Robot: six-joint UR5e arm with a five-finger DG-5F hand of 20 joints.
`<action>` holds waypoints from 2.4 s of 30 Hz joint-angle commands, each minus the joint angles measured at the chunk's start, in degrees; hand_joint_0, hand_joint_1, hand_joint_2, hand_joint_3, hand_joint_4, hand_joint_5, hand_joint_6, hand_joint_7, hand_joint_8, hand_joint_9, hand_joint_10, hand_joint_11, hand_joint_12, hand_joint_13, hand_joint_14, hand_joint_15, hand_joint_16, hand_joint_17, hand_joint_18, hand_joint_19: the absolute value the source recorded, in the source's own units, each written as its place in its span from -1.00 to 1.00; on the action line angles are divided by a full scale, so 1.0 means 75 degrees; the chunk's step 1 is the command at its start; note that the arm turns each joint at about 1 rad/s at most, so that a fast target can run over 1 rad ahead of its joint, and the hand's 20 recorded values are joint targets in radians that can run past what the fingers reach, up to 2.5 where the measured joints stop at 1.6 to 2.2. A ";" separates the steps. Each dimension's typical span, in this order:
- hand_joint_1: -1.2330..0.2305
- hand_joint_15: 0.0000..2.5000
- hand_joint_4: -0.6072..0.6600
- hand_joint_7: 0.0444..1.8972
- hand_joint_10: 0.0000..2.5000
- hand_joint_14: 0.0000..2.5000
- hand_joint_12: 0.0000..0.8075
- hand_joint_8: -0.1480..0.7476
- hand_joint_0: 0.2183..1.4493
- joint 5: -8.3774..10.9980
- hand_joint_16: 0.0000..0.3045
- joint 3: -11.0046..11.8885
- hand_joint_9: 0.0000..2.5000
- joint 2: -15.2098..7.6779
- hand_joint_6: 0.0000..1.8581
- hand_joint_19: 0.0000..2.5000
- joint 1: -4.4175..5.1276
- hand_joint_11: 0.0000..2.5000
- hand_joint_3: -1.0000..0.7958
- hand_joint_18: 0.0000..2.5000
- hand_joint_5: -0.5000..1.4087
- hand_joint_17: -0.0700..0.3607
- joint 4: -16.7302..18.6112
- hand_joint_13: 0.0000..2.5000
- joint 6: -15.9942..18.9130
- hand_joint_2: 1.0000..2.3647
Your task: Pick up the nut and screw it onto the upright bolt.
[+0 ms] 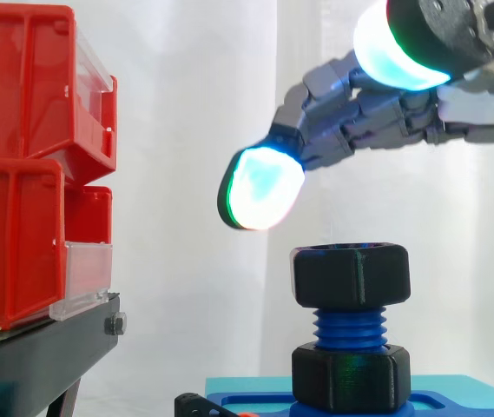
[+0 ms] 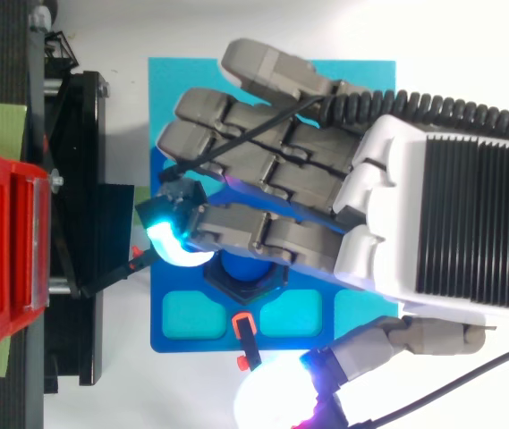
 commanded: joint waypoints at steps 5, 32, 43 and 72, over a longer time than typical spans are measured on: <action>0.52 -1.00 0.29 -0.33 -1.00 -1.00 -0.12 -0.09 -0.61 0.0025 -0.69 -0.0628 -0.84 0.0000 -0.46 -1.00 0.0001 -1.00 -0.44 -1.00 -0.70 -0.18 0.1073 -0.98 0.0203 -1.00; 0.46 -1.00 0.38 0.00 -1.00 -1.00 -0.16 -0.04 -0.59 -0.0022 -0.72 -0.0628 -0.78 0.0012 -0.46 -1.00 -0.0104 -1.00 -0.44 -1.00 -0.66 -0.24 0.0686 -0.95 0.0215 -1.00; 0.41 -1.00 0.37 0.17 -1.00 -1.00 -0.17 -0.01 -0.58 -0.0139 -0.73 -0.0628 -0.75 0.0012 -0.46 -1.00 -0.0292 -1.00 -0.44 -1.00 -0.64 -0.25 0.0534 -0.91 0.0215 -1.00; 0.39 -1.00 0.42 0.06 -1.00 -1.00 -0.19 -0.01 -0.58 -0.0585 -0.75 -0.0171 -0.70 0.0023 -0.46 -1.00 -0.0597 -1.00 -0.44 -1.00 -0.64 -0.28 0.0053 -0.88 0.0203 -1.00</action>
